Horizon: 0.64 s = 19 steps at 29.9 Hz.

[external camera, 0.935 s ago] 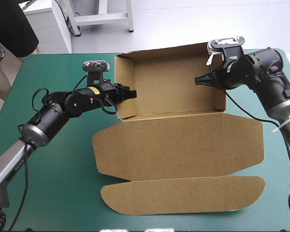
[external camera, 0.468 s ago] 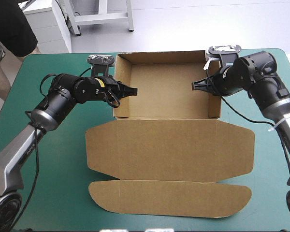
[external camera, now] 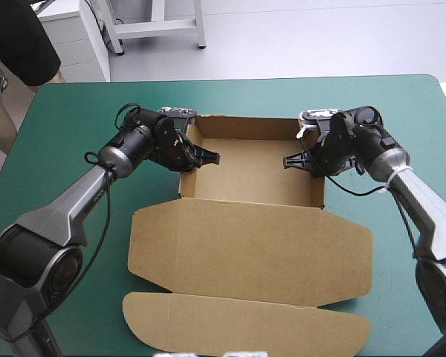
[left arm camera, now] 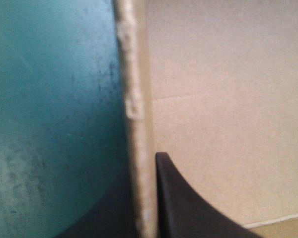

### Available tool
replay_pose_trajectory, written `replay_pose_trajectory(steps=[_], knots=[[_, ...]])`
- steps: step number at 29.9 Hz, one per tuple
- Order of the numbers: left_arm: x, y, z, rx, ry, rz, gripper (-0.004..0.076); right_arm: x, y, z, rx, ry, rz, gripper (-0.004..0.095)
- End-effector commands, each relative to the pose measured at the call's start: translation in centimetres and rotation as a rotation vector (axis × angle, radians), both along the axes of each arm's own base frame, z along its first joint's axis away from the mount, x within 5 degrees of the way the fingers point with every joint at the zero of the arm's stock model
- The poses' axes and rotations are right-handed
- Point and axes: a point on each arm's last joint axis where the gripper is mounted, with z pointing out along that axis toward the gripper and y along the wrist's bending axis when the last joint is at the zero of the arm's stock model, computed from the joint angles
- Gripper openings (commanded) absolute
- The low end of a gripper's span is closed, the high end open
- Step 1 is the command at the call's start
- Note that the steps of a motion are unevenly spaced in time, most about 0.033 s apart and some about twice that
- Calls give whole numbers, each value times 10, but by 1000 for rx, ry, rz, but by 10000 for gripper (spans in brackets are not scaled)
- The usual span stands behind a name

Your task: Fold the box

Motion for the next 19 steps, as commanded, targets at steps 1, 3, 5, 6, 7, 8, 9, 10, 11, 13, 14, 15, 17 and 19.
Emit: replay_pose_trajectory(steps=[1,3,5,6,7,8,9,10,11,13,14,15,17,19], knots=[[2,-5,17,-42,-58,-13,-10,3,9,5,48,-24,64,-20],[4,-6,11,-35,-45,-13,-10,7,11,-4,38,7,64,-20],[6,-7,8,-32,-38,-13,-10,9,12,-12,26,36,70,-20],[6,-7,7,-31,-37,-13,-10,9,12,-14,21,44,78,-20],[7,-7,6,-26,-36,-13,-10,10,12,-16,18,53,80,-20],[7,-7,5,-22,-36,-13,-10,11,12,-18,15,57,80,-20],[8,-7,4,-22,-36,-13,-10,11,12,-18,14,58,80,-20],[8,-7,3,-21,-32,-13,-10,11,12,-19,11,64,81,-20],[8,-7,3,-22,-31,-13,-10,11,12,-19,9,62,81,-18],[8,-7,3,-23,-31,-13,-8,11,12,-17,8,54,88,-11],[8,-7,3,-21,-32,-17,-8,12,12,-16,6,50,91,-1],[8,-7,3,-19,-34,-23,-1,12,12,-14,5,51,93,15],[7,-7,3,-16,-31,-26,39,13,12,-9,7,42,96,74],[7,-7,3,-14,-31,-30,126,13,12,-6,8,39,97,173]])
